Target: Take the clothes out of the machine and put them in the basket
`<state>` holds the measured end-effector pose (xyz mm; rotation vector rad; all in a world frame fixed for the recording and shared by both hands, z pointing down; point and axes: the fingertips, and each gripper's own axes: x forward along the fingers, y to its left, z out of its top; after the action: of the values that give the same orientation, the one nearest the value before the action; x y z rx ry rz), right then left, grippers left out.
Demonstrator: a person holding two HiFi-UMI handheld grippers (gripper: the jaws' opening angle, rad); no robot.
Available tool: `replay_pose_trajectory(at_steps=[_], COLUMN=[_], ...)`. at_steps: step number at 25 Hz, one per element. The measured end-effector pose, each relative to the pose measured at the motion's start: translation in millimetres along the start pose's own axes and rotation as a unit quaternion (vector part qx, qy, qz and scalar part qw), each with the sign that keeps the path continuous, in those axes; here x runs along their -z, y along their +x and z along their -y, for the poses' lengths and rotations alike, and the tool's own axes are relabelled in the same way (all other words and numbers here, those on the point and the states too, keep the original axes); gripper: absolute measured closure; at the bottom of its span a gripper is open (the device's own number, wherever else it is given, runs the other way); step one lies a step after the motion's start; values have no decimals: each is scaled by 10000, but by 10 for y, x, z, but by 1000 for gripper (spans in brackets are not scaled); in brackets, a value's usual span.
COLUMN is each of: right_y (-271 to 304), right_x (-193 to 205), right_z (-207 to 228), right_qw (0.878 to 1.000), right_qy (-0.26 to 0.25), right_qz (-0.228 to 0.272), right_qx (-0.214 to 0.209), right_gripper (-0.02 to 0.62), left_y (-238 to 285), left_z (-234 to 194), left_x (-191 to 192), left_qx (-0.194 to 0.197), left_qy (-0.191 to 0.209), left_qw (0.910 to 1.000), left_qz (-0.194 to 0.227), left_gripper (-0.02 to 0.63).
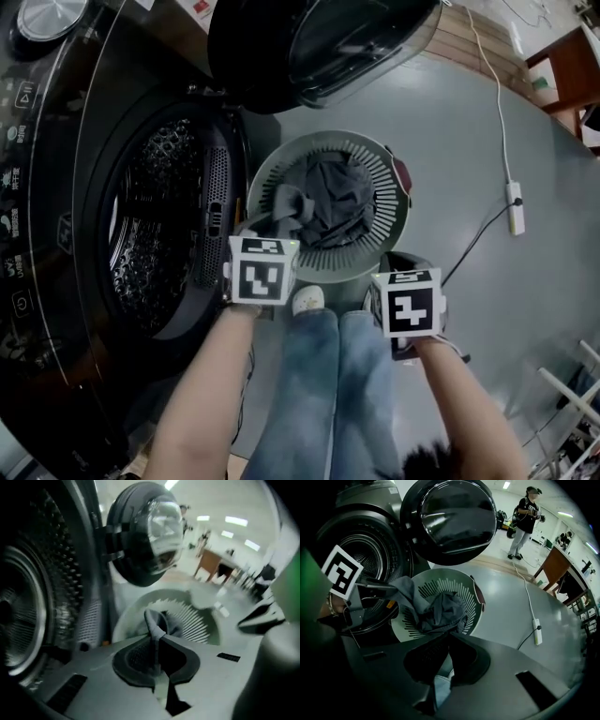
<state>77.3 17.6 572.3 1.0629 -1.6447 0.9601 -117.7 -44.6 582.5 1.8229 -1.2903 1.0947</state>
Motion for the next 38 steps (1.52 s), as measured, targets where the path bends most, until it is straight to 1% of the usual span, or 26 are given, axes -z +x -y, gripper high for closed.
replay_pose_trajectory(at_steps=[1, 2, 3, 5, 7, 8, 9, 10, 11, 12, 13, 14, 17, 19, 23, 29, 38], right_y=[-11, -23, -35, -68, -118, -149, -184, -221, -261, -304, -349, -398, -563, -689, -999, -1527, -2359], right_x=[-5, -9, -15, -27, -42, -55, -71, -90, -111, -134, -157, -177, -213, -232, -302, -385, -637], right_z=[15, 30, 45, 74, 92, 95, 99, 105, 113, 122, 128, 130, 102, 65, -6, -84, -151], right_qw=[10000, 10000, 10000, 9999, 9999, 9999, 9999, 9999, 9998, 9998, 9997, 9997, 9995, 9994, 9990, 9983, 9968], right_qy=[7, 23, 43, 72, 83, 82, 78, 70, 62, 55, 51, 55, 95, 120, 145, 258, 33], right_qz=[11, 23, 35, 58, 84, 101, 120, 141, 162, 185, 208, 230, 273, 304, 409, 510, 749], right_qx=[8, 15, 24, 41, 39, 33, 32, 38, 50, 65, 78, 87, 87, 67, 60, 136, 269], right_gripper=[594, 594, 594, 594, 594, 594, 594, 594, 594, 594, 594, 594, 594, 594, 594, 594, 594], left_y=[-17, -48, -94, -215, -331, -374, -403, -415, -413, -405, -407, -427, -573, -692, -965, -1459, -2180], left_z=[179, 339, 480, 700, 825, 850, 854, 843, 826, 819, 830, 852, 870, 842, 796, 765, 831], left_x=[-105, -209, -310, -491, -602, -628, -635, -624, -601, -576, -561, -556, -588, -636, -729, -802, -982], left_qx=[385, 738, 1073, 1693, 2107, 2192, 2192, 2116, 1989, 1863, 1781, 1739, 1552, 1395, 1217, 1049, 876], left_qy=[-114, -240, -381, -702, -1003, -1095, -1132, -1122, -1077, -1000, -900, -783, -445, -409, -598, -907, -1046], left_qw=[9990, 9961, 9914, 9772, 9634, 9600, 9597, 9624, 9670, 9718, 9755, 9782, 9844, 9867, 9878, 9886, 9897], left_qz=[212, 429, 652, 1073, 1317, 1355, 1344, 1281, 1171, 1040, 921, 827, 699, 725, 772, 583, 442], left_gripper=[594, 594, 594, 594, 594, 594, 594, 594, 594, 547, 302, 129, 129, 129, 129, 130, 136])
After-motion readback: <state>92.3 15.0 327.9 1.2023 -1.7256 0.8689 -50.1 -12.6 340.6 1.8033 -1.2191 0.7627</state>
